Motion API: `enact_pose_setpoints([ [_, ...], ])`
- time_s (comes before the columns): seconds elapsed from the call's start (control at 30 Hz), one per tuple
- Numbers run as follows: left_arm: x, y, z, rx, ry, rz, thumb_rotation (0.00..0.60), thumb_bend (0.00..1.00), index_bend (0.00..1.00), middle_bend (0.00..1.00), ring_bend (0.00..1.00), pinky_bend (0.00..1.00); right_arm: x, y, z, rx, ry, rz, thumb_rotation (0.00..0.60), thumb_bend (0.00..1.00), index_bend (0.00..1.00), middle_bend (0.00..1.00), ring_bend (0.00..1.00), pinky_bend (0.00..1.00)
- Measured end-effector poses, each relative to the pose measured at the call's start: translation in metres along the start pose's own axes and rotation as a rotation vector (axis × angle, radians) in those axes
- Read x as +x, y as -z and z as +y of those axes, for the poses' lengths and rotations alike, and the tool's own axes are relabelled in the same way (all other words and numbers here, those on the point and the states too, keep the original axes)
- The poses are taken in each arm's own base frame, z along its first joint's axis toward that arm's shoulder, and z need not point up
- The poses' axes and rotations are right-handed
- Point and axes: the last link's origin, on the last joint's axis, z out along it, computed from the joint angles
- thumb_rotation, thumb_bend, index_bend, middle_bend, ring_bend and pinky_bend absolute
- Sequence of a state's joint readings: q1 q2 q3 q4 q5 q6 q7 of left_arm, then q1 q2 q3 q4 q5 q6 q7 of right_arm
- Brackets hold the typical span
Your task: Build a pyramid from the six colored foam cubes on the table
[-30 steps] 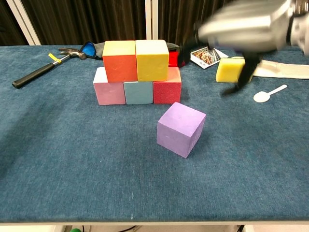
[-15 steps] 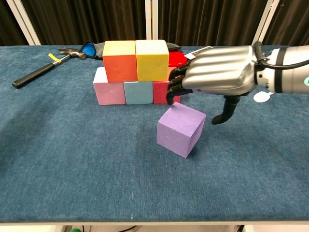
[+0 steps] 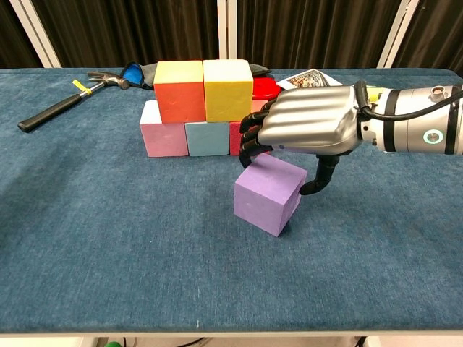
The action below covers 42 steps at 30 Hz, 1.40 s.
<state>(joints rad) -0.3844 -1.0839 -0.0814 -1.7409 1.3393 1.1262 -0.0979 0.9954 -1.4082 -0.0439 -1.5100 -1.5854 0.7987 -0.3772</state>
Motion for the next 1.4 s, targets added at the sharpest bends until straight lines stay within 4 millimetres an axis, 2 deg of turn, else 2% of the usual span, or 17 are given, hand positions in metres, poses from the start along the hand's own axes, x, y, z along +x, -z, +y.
enact_pose_setpoints([
  [0.07,0.001,0.001,0.0,0.0,0.001,0.003,0.449,0.16,0.08,0.03,0.06,0.21,0.003,0.001,0.001,-0.005,-0.007,0.02,0.6,0.31,0.58,0.38,0.23,0.28],
  [0.13,0.001,0.002,-0.001,0.001,0.001,0.005,0.444,0.16,0.08,0.03,0.06,0.21,0.007,0.003,0.002,-0.015,-0.021,0.043,0.6,0.31,0.58,0.38,0.23,0.28],
  [0.33,0.003,0.005,-0.003,0.001,0.004,0.014,0.455,0.16,0.08,0.03,0.06,0.21,0.043,0.012,0.011,-0.086,-0.123,0.153,0.6,0.31,0.59,0.41,0.24,0.28],
  [0.4,0.003,0.007,-0.002,-0.002,0.006,0.018,0.44,0.16,0.08,0.03,0.06,0.21,0.058,0.014,0.02,-0.133,-0.169,0.183,0.6,0.31,0.59,0.41,0.24,0.28],
  [0.67,0.001,0.01,-0.004,0.004,0.014,0.016,0.453,0.16,0.08,0.03,0.06,0.21,0.105,0.01,0.063,-0.335,-0.308,0.194,0.6,0.3,0.58,0.42,0.24,0.28],
  [0.8,0.0,0.01,-0.005,0.009,0.02,0.019,0.454,0.16,0.08,0.03,0.06,0.21,0.124,-0.002,0.079,-0.426,-0.346,0.154,0.6,0.3,0.58,0.41,0.24,0.28],
  [0.97,-0.001,0.008,-0.004,0.016,0.022,0.034,0.446,0.16,0.08,0.03,0.06,0.21,0.147,-0.026,0.087,-0.497,-0.382,0.087,0.6,0.3,0.57,0.41,0.24,0.23],
  [1.27,-0.009,0.003,-0.001,0.004,-0.064,0.029,0.45,0.16,0.08,0.03,0.06,0.21,0.19,-0.074,0.08,-0.542,-0.327,-0.006,0.6,0.3,0.56,0.41,0.24,0.19],
  [1.4,-0.013,0.003,0.002,-0.003,-0.084,0.009,0.453,0.16,0.08,0.03,0.06,0.21,0.194,-0.084,0.075,-0.553,-0.316,-0.042,0.6,0.3,0.56,0.41,0.24,0.19],
])
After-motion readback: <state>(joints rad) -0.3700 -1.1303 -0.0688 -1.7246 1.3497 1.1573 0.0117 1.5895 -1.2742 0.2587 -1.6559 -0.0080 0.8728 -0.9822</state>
